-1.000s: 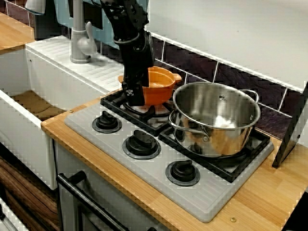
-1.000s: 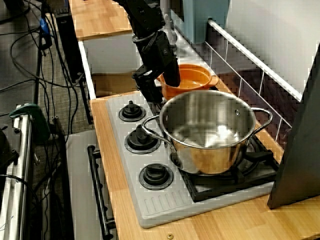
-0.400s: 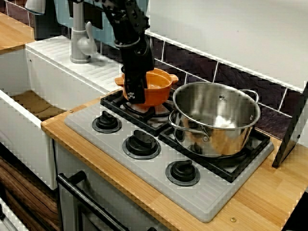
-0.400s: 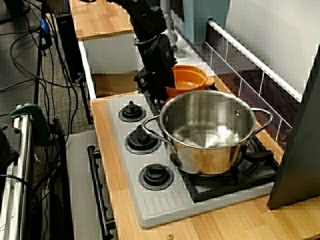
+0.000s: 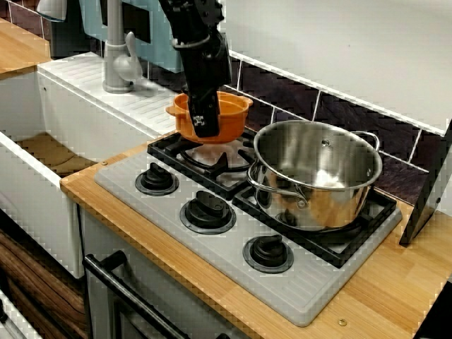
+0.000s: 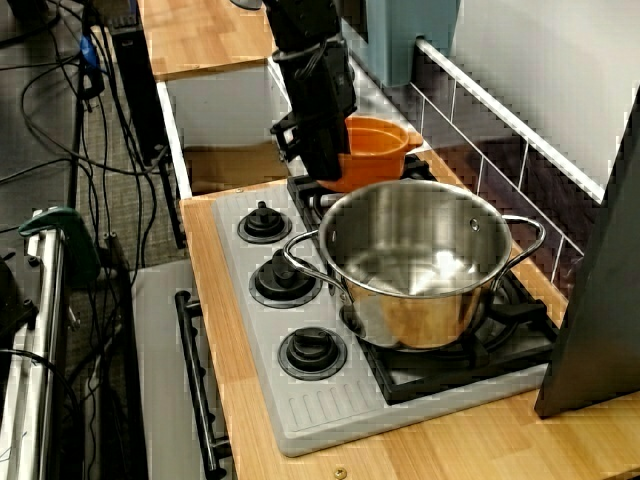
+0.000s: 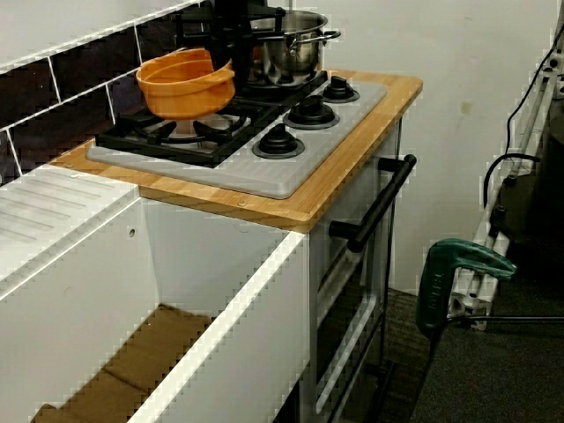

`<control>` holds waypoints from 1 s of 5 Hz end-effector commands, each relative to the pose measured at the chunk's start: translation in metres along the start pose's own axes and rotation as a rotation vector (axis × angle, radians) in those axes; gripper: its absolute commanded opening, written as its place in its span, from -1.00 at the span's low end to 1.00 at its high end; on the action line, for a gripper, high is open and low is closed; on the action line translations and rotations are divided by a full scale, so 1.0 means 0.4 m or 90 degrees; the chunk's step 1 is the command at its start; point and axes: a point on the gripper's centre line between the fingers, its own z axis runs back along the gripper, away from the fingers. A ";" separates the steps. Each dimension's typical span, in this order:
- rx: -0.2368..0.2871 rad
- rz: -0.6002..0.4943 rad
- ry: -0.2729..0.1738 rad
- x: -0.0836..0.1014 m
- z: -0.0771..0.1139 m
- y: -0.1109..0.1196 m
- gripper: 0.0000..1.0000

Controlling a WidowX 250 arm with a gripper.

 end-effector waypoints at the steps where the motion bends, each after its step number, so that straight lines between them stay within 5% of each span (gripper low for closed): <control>1: 0.012 -0.012 -0.092 0.063 0.225 -0.017 -1.00; 3: 0.025 -0.032 -0.116 0.117 0.322 -0.051 -1.00; 5: 0.079 -0.045 -0.122 0.172 0.389 -0.052 -1.00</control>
